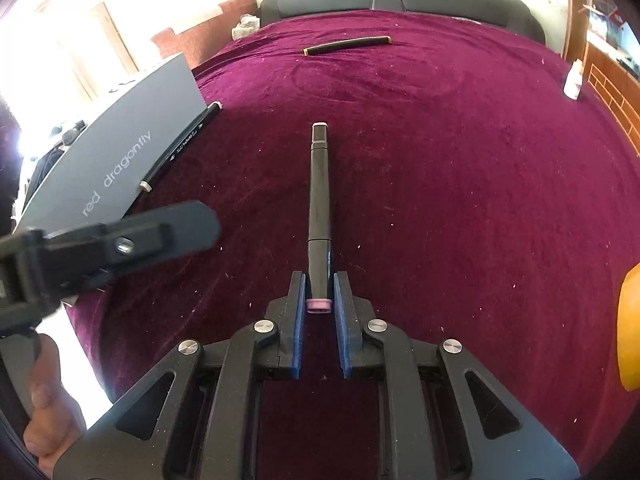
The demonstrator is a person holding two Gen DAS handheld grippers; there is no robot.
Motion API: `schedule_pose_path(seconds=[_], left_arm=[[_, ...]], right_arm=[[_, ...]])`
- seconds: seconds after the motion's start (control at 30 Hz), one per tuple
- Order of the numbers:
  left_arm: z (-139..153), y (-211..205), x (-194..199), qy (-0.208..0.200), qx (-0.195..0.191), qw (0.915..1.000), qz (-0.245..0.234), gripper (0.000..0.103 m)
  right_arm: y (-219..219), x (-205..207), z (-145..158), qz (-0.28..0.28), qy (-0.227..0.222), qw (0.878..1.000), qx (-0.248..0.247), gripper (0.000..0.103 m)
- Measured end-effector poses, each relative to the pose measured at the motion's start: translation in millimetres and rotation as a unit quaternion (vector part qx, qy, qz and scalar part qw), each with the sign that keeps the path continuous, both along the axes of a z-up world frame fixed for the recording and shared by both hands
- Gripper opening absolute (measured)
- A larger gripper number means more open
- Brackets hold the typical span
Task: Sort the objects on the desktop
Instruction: 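Lift the pink-capped marker with the right tool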
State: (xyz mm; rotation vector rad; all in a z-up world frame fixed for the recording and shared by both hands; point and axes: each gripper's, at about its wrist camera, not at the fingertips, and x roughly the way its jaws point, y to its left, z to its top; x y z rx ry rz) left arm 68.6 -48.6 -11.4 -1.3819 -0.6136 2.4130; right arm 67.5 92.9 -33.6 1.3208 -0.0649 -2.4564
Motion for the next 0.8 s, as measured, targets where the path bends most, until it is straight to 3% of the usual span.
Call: schedule_pose_path(seconds=[0.3, 0.5, 0.8], left_arm=[[-7.0, 11.5, -18.8, -0.015, 0.019, 0.9996, -0.017, 0.103], [-17.1, 19.9, -26.7, -0.031, 0.026, 0.9991, -0.015, 0.103], [-25.5, 9.5, -31.3, -0.048, 0.042, 0.9979, 0.008, 0.103]], right_arm=[[1.2, 7.2, -2.8, 0.016, 0.043, 0.999, -0.003, 0.014], [1.2, 7.6, -2.3, 0.02, 0.046, 0.999, -0.01, 0.014], [-0.1, 39.7, 2.0, 0.059, 0.028, 0.995, -0.072, 0.013]])
